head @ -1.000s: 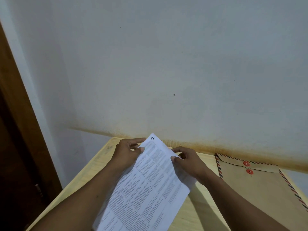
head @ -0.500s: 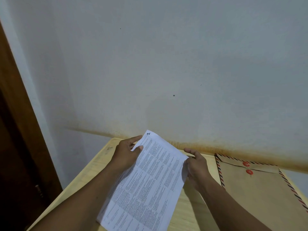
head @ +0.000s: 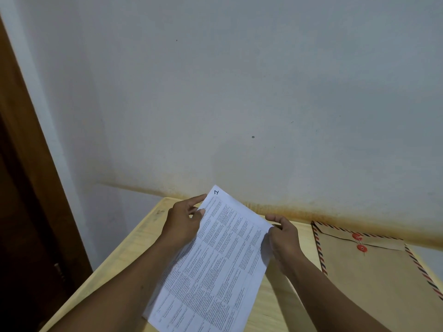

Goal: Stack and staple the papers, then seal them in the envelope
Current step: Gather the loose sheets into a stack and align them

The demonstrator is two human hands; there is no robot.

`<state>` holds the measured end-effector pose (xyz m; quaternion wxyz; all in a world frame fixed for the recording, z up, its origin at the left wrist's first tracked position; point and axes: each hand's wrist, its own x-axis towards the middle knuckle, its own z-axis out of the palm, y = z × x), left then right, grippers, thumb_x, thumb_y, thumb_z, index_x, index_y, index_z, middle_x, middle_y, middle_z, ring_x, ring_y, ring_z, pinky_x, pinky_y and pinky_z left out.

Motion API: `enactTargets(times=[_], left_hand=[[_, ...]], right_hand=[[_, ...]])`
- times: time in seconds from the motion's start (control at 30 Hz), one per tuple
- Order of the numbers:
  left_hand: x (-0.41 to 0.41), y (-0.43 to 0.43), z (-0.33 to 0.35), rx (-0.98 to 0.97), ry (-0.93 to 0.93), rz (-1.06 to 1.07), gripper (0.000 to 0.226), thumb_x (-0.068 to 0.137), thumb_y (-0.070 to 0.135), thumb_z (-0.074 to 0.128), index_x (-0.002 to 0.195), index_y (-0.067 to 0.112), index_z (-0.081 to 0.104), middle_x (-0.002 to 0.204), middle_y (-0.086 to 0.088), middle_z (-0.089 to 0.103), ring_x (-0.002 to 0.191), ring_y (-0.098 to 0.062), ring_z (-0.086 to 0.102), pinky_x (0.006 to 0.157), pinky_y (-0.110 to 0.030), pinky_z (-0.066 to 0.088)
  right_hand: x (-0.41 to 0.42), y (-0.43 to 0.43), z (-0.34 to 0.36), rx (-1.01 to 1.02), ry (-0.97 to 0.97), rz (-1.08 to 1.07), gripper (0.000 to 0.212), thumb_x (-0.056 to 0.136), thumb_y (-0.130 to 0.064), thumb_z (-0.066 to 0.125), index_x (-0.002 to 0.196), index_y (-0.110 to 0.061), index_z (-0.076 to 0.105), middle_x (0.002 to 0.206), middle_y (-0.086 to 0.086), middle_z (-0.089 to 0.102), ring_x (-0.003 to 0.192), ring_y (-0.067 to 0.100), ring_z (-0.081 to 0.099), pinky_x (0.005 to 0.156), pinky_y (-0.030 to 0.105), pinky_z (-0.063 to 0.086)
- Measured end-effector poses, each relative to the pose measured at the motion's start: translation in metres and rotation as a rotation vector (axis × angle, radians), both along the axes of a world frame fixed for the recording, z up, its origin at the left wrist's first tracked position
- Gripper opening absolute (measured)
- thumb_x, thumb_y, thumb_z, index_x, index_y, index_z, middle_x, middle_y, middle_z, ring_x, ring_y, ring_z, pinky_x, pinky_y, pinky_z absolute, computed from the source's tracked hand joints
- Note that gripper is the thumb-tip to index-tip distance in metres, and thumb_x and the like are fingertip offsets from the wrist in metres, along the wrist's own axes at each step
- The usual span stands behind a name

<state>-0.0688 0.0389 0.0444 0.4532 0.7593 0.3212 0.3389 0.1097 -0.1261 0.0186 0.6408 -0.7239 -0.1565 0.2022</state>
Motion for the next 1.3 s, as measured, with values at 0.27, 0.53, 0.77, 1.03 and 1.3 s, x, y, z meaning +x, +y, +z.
enactTargets(times=[0.27,0.53,0.77,1.03,1.3], left_hand=[[0.001,-0.002,0.006,-0.060,-0.062,-0.025,0.041,0.098,0.009,0.062,0.123,0.040,0.072,0.102,0.013,0.079,0.103,-0.003,0.071,0.095,-0.037,0.059],[0.007,-0.012,0.019,-0.101,-0.130,-0.090,0.042,0.097,0.004,0.063,0.121,0.037,0.074,0.100,0.008,0.080,0.099,-0.009,0.074,0.093,-0.040,0.060],[0.030,-0.018,0.057,-0.049,-0.281,-0.020,0.040,0.095,0.008,0.065,0.120,0.037,0.073,0.095,0.004,0.079,0.098,-0.012,0.074,0.094,-0.043,0.060],[0.056,-0.034,0.094,-0.141,-0.506,0.068,0.036,0.091,0.012,0.072,0.121,0.032,0.075,0.096,0.005,0.079,0.091,-0.010,0.075,0.091,-0.034,0.061],[0.056,-0.054,0.075,-0.264,-0.592,0.122,0.037,0.094,0.012,0.071,0.128,0.027,0.070,0.101,0.004,0.077,0.097,-0.009,0.074,0.099,-0.037,0.058]], right_hand=[[-0.002,0.003,0.018,-0.448,-0.664,0.156,0.036,0.084,-0.013,0.052,0.113,-0.031,0.063,0.119,-0.011,0.059,0.119,0.014,0.050,0.101,0.043,0.040],[0.007,0.009,0.058,-0.155,-0.684,0.297,0.020,0.092,-0.013,0.060,0.098,-0.029,0.069,0.077,-0.006,0.067,0.058,-0.002,0.055,0.055,0.010,0.043],[0.026,0.007,0.133,-0.175,-0.920,0.301,0.019,0.091,-0.016,0.064,0.098,-0.032,0.072,0.086,-0.005,0.070,0.069,0.002,0.060,0.065,0.019,0.046],[0.029,0.001,0.220,-0.269,-1.231,0.305,0.025,0.092,-0.012,0.060,0.099,-0.032,0.071,0.082,-0.014,0.066,0.076,0.011,0.061,0.077,0.033,0.054],[0.017,-0.002,0.219,-0.380,-1.302,0.375,0.025,0.095,-0.013,0.057,0.102,-0.035,0.068,0.090,-0.012,0.069,0.084,0.013,0.064,0.080,0.036,0.055]])
